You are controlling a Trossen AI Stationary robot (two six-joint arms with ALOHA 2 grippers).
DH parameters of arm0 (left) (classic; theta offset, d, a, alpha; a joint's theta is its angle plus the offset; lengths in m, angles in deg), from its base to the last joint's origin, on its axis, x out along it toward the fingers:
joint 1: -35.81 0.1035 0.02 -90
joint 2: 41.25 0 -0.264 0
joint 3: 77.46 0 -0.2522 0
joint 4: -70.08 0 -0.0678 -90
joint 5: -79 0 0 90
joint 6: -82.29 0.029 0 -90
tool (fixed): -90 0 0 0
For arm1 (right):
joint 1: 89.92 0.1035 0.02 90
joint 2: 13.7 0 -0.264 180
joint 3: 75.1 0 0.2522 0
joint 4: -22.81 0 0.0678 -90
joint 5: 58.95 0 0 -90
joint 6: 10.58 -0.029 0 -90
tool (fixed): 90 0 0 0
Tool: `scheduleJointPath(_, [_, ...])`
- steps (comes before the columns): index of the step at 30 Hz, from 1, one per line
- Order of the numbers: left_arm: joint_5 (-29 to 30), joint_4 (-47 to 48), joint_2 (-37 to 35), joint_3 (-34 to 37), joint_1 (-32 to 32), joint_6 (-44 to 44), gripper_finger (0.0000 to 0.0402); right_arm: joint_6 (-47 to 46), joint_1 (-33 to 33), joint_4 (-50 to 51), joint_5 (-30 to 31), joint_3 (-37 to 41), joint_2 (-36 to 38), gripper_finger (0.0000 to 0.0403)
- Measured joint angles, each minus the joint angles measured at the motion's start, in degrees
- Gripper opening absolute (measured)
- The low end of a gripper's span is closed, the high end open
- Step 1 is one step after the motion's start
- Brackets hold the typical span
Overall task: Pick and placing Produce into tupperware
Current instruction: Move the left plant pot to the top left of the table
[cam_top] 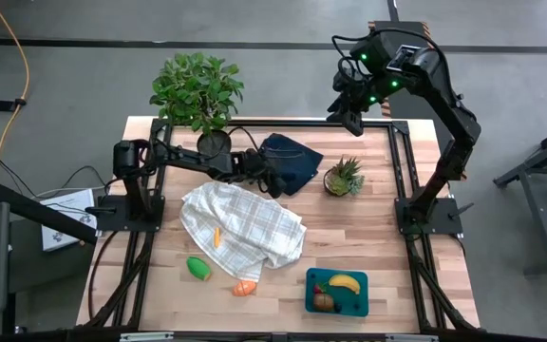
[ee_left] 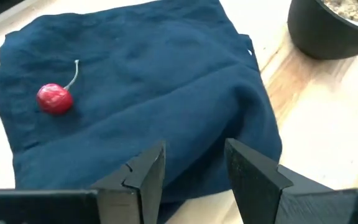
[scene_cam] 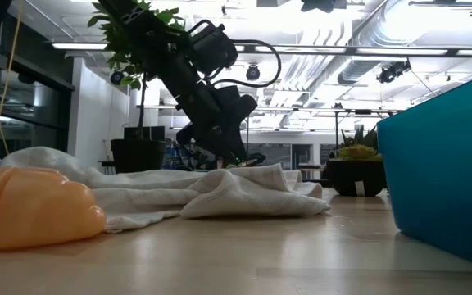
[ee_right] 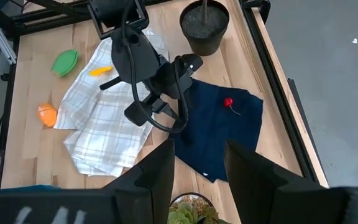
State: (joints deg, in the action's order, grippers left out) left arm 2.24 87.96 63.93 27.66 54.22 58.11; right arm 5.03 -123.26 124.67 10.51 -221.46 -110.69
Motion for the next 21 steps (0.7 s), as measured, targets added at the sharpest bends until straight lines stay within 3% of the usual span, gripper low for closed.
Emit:
scheduleJointPath(10, [-0.05,0.05,0.00,0.00,-0.09,-0.73,0.0156,-2.07,0.02,1.95,5.29,0.00,-0.02,0.0129])
scheduleJointPath(21, [-1.25,0.42,0.00,0.00,-0.07,-1.17,0.0156,-2.07,0.02,1.94,5.57,0.00,-0.02,0.0129])
